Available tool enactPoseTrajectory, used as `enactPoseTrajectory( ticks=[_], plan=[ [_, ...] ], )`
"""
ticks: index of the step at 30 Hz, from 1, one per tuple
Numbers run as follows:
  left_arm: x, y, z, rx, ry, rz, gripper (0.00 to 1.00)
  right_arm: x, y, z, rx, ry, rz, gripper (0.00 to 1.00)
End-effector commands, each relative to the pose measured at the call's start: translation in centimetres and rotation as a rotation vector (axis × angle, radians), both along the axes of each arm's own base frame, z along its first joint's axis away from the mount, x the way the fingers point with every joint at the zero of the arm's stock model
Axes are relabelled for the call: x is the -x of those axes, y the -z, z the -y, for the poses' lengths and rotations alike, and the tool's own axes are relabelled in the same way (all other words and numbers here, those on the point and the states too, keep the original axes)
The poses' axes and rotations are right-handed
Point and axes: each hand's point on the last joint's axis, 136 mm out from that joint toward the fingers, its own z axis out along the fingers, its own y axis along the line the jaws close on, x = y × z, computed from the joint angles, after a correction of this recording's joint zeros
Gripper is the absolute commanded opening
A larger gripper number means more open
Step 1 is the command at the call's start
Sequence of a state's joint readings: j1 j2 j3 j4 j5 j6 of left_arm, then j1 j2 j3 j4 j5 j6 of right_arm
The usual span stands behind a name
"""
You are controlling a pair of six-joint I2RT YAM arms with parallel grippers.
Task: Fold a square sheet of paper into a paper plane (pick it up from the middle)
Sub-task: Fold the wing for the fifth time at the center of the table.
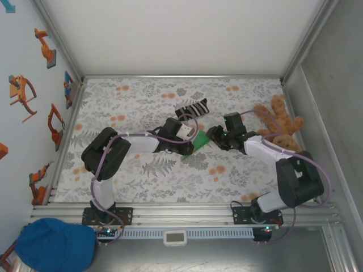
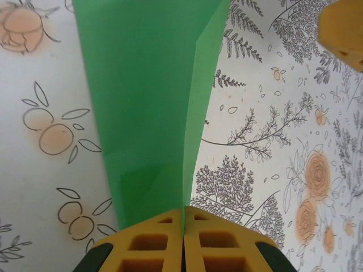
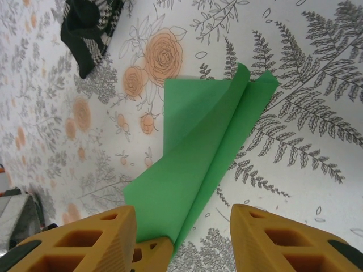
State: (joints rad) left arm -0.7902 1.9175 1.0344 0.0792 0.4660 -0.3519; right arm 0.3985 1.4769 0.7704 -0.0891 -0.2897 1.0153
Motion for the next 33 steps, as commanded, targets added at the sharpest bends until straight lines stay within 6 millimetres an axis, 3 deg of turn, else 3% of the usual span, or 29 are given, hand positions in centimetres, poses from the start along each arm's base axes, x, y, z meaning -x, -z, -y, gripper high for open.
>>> enactPoseTrajectory(
  ticks=[1,11,19,33],
  plan=[
    [0.7,0.3,0.1,0.01,-0.031,-0.122,0.07,-0.2,1.0,-0.5,0.003,-0.075,0.019,0.46],
    [0.5,1.1,-0.3,-0.006,-0.061,-0.123,0.09,0.0,2.8,-0.9,-0.001,-0.115,-0.004,0.45],
    [0.7,2.3,-0.6,-0.028,-0.055,-0.131,0.13,0.1,2.8,-1.9,-0.035,-0.174,0.001,0.45],
    [1.0,3.1,-1.0,-0.086,-0.034,-0.16,0.06,0.0,3.0,-1.9,-0.03,-0.179,0.012,0.45]
  ],
)
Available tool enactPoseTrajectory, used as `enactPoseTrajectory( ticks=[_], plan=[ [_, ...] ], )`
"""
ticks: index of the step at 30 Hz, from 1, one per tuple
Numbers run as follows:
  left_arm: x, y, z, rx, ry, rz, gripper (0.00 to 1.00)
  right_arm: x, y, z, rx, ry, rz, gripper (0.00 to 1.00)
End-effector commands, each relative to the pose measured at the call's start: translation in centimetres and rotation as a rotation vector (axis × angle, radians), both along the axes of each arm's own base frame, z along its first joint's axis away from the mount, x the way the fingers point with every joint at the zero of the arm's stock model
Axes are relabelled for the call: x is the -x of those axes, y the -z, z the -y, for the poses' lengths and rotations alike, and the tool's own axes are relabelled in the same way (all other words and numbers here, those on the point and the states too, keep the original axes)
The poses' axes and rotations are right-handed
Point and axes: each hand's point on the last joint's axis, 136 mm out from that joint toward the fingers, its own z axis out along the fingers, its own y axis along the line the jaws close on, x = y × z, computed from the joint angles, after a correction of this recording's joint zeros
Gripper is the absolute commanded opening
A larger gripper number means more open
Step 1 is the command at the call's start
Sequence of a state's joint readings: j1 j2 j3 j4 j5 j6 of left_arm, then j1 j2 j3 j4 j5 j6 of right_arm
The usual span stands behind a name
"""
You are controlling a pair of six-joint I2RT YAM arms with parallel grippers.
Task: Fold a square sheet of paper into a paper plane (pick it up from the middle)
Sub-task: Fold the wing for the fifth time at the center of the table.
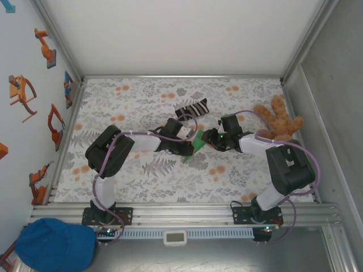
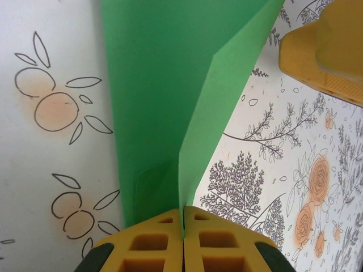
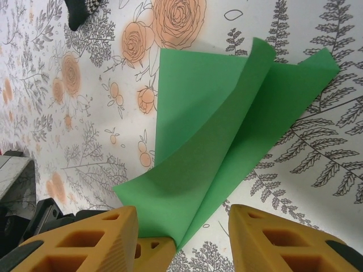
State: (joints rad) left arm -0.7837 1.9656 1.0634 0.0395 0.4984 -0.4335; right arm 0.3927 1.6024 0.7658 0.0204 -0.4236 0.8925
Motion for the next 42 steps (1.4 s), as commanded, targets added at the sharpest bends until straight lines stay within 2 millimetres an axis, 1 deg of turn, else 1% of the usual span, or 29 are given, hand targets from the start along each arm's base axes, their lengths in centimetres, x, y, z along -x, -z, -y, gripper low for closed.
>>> enactPoseTrajectory(
  ticks=[1,4,7,11,14,16,19,25,30,33,37,42],
  plan=[
    [0.7,1.8,-1.0,-0.069,0.016,-0.048,0.06,0.1,0.5,0.3,0.012,-0.014,0.007,0.45],
    [0.8,1.9,-1.0,-0.085,0.024,-0.063,0.05,0.1,0.7,0.7,0.037,-0.013,0.012,0.45],
    [1.0,2.1,-1.0,-0.098,0.032,-0.082,0.05,0.1,0.4,0.7,0.035,-0.019,0.03,0.45],
    [1.1,2.4,-1.2,-0.108,0.031,-0.099,0.05,0.1,-0.5,-0.3,-0.036,-0.05,0.08,0.43],
    [1.0,2.6,-1.4,-0.116,0.021,-0.116,0.05,0.1,-1.2,-1.2,-0.097,-0.075,0.113,0.39],
    [1.0,2.6,-1.4,-0.12,0.017,-0.125,0.05,0.2,-1.3,-1.4,-0.118,-0.084,0.131,0.33],
    [1.1,2.6,-1.5,-0.136,0.01,-0.143,0.05,0.3,-1.6,-1.6,-0.134,-0.089,0.152,0.29],
    [1.1,3.1,-2.0,-0.168,-0.009,-0.174,0.06,0.8,-1.1,-2.7,-0.113,-0.132,0.146,0.24],
    [1.1,3.3,-2.0,-0.168,-0.019,-0.187,0.06,0.8,-0.5,-3.6,-0.101,-0.151,0.136,0.2],
    [1.1,3.4,-2.0,-0.165,-0.019,-0.187,0.06,0.6,-0.2,-3.8,-0.105,-0.15,0.135,0.19],
    [1.2,3.6,-2.1,-0.166,-0.019,-0.193,0.07,0.1,-0.4,-4.1,-0.108,-0.151,0.142,0.18],
    [1.2,3.7,-2.0,-0.163,-0.019,-0.198,0.09,-0.4,0.2,-3.7,-0.077,-0.127,0.129,0.17]
  ],
)
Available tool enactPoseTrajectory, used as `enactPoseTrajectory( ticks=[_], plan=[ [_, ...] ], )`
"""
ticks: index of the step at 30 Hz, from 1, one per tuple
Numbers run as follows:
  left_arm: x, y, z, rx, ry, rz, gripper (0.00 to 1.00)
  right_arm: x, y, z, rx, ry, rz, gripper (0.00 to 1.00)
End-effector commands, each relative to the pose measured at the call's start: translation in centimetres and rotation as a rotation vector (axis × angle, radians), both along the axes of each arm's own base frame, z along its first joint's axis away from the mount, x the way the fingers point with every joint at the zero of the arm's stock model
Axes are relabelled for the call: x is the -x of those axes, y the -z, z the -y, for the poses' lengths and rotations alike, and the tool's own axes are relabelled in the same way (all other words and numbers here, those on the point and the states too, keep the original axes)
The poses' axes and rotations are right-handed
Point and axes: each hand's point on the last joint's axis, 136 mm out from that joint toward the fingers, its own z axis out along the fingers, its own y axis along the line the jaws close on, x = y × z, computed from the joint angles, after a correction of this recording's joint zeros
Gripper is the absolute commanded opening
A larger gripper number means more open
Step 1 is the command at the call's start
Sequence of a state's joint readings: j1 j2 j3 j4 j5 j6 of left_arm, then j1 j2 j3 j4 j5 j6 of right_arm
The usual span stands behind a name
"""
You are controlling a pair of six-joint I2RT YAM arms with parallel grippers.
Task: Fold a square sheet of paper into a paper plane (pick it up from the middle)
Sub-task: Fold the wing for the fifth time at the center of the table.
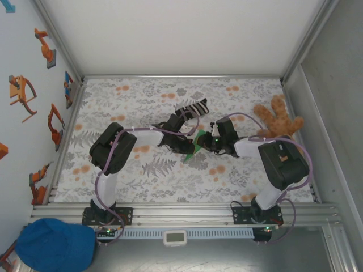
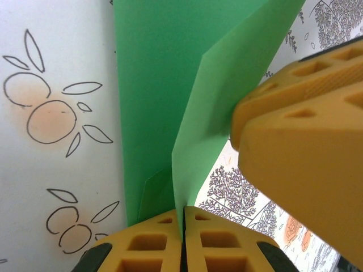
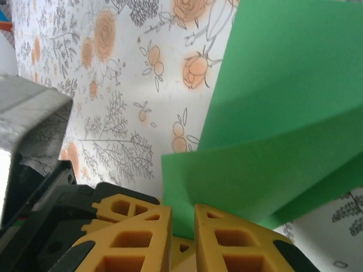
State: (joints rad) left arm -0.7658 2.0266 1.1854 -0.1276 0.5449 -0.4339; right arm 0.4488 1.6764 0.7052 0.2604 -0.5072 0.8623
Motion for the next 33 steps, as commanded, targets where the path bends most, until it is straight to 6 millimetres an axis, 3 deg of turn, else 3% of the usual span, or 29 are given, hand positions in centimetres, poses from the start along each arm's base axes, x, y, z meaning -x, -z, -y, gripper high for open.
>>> enactPoseTrajectory(
  ticks=[1,9,24,29,33],
  plan=[
    [1.5,3.4,-2.1,-0.118,-0.021,-0.093,0.09,-1.1,-0.4,-0.1,0.018,0.012,0.034,0.17],
    [1.5,3.4,-2.3,-0.119,-0.023,-0.1,0.14,-1.1,0.7,0.6,0.069,0.037,0.005,0.17],
    [1.6,3.8,-2.4,-0.122,-0.028,-0.113,0.13,-1.1,1.4,-0.1,0.05,0.01,-0.016,0.17],
    [1.6,3.8,-2.4,-0.123,-0.031,-0.118,0.12,-1.1,1.2,-0.3,0.038,0.0,-0.011,0.17],
    [1.6,4.0,-2.6,-0.125,-0.036,-0.121,0.11,-1.2,-0.3,-0.5,0.019,-0.009,0.028,0.17]
  ],
)
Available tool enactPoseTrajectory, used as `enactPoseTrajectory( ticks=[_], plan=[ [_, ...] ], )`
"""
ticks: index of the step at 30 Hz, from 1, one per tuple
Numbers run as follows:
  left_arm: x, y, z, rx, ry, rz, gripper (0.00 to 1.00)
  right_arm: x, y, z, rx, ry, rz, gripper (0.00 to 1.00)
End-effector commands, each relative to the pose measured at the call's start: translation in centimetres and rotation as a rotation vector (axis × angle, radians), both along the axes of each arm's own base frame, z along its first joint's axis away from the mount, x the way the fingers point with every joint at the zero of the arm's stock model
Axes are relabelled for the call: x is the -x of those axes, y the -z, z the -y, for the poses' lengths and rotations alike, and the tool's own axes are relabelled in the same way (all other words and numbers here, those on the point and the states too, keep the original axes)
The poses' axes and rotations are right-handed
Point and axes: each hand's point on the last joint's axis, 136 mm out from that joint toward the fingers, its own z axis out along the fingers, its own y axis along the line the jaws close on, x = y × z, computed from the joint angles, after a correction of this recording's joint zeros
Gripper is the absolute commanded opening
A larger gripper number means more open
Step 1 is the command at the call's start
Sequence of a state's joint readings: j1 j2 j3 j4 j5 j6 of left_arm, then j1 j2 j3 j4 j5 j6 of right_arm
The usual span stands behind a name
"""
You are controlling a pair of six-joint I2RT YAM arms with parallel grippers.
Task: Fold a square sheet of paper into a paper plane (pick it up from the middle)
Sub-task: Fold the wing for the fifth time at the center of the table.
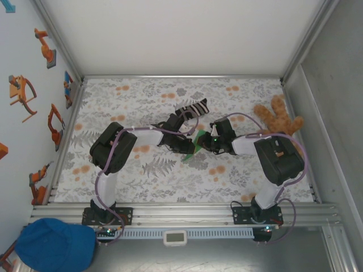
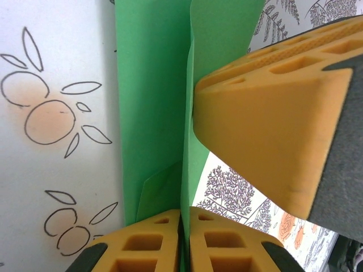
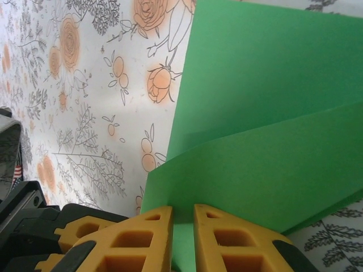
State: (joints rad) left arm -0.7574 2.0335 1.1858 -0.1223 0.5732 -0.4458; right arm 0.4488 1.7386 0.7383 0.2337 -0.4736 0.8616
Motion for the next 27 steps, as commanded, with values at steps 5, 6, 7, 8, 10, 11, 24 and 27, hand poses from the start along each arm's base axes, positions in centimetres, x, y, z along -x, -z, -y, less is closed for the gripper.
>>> enactPoseTrajectory(
  ticks=[5,6,7,8,10,11,24,27],
  plan=[
    [1.6,4.1,-2.7,-0.143,-0.035,-0.098,0.1,0.0,-3.2,0.0,-0.019,-0.021,0.102,0.17],
    [1.6,4.2,-2.8,-0.144,-0.037,-0.1,0.1,0.3,-3.0,0.1,-0.016,-0.018,0.099,0.17],
    [1.5,4.2,-2.8,-0.143,-0.04,-0.1,0.1,0.5,-2.9,0.3,-0.015,-0.014,0.095,0.17],
    [1.5,4.1,-2.7,-0.142,-0.039,-0.099,0.1,0.7,-2.7,0.4,-0.017,-0.013,0.089,0.17],
    [1.5,4.2,-2.8,-0.143,-0.041,-0.101,0.1,1.0,-2.2,0.4,-0.016,-0.014,0.075,0.17],
    [1.4,4.2,-2.7,-0.14,-0.042,-0.1,0.1,1.1,-2.0,0.4,-0.017,-0.019,0.068,0.17],
    [1.5,4.1,-2.6,-0.132,-0.049,-0.116,0.1,0.6,-0.1,-0.6,-0.029,-0.028,0.018,0.15],
    [1.5,4.1,-2.6,-0.131,-0.049,-0.123,0.1,0.6,0.0,-0.6,-0.025,-0.029,0.016,0.14]
  ],
)
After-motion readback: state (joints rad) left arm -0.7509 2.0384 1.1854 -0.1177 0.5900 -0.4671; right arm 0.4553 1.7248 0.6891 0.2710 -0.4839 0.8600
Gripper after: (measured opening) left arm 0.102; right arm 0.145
